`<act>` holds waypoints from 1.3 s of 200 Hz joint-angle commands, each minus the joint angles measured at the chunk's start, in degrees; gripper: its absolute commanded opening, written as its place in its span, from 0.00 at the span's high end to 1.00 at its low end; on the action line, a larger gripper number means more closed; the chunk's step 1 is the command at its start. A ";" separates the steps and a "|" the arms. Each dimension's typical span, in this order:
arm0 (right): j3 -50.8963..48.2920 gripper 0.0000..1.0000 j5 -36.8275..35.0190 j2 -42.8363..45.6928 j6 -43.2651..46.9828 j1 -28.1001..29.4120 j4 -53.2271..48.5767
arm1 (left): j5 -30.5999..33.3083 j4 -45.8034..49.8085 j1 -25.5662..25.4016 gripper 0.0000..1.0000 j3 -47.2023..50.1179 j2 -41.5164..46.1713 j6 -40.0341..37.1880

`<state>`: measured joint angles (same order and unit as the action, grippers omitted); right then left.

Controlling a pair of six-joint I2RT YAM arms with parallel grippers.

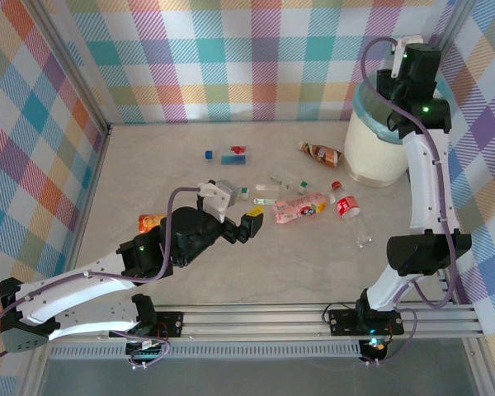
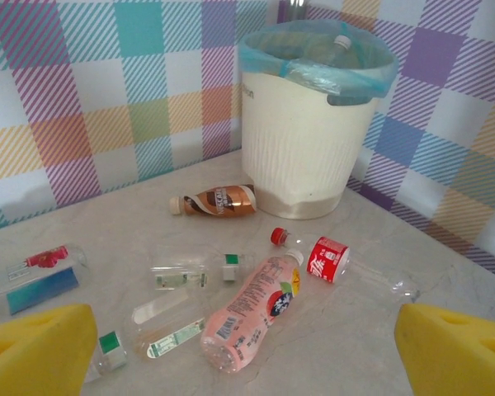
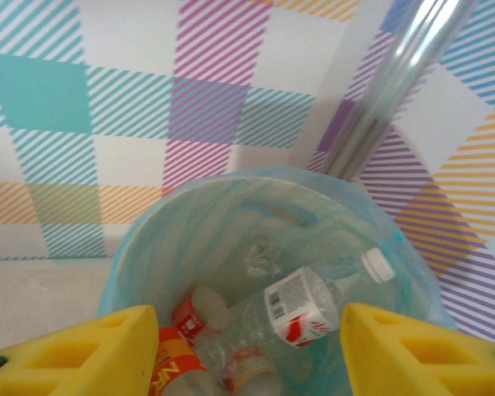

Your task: Put the plastic bottles in the bin

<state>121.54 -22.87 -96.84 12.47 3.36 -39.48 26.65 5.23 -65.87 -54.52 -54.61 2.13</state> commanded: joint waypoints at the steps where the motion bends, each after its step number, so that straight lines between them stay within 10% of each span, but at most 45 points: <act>1: 0.50 0.39 1.59 1.13 -1.19 4.11 -1.60 | 1.96 1.88 0.37 0.07 -0.68 0.52 1.07; 42: -2.97 0.37 7.55 2.07 -4.37 13.94 -6.30 | 6.24 9.14 1.37 0.06 -3.69 -1.53 4.26; 104: -33.31 0.37 23.39 13.47 -23.12 25.53 8.25 | 13.51 34.43 9.28 0.00 -8.11 -4.62 23.55; 131: -40.73 0.36 24.96 14.13 -27.04 31.60 10.55 | 4.85 43.30 20.74 0.00 -7.20 -3.74 26.96; 161: -45.98 0.36 25.67 14.21 -27.75 36.93 11.99 | -4.06 51.14 34.34 0.00 -10.61 -3.45 13.41; 192: -50.25 0.35 25.51 15.82 -28.80 39.62 13.43 | -1.75 55.82 45.44 0.00 -15.27 -8.71 8.04; 225: -55.72 0.35 25.16 19.96 -30.34 40.84 16.42 | -21.35 50.25 61.76 0.00 -11.73 -13.22 20.10; 260: -60.22 0.35 24.43 25.12 -31.30 41.64 16.81 | -27.55 37.31 63.32 0.00 0.36 -7.53 38.28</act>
<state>63.70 1.76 -75.64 -17.19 44.21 -25.34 8.23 50.13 -2.79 -60.16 -66.83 26.26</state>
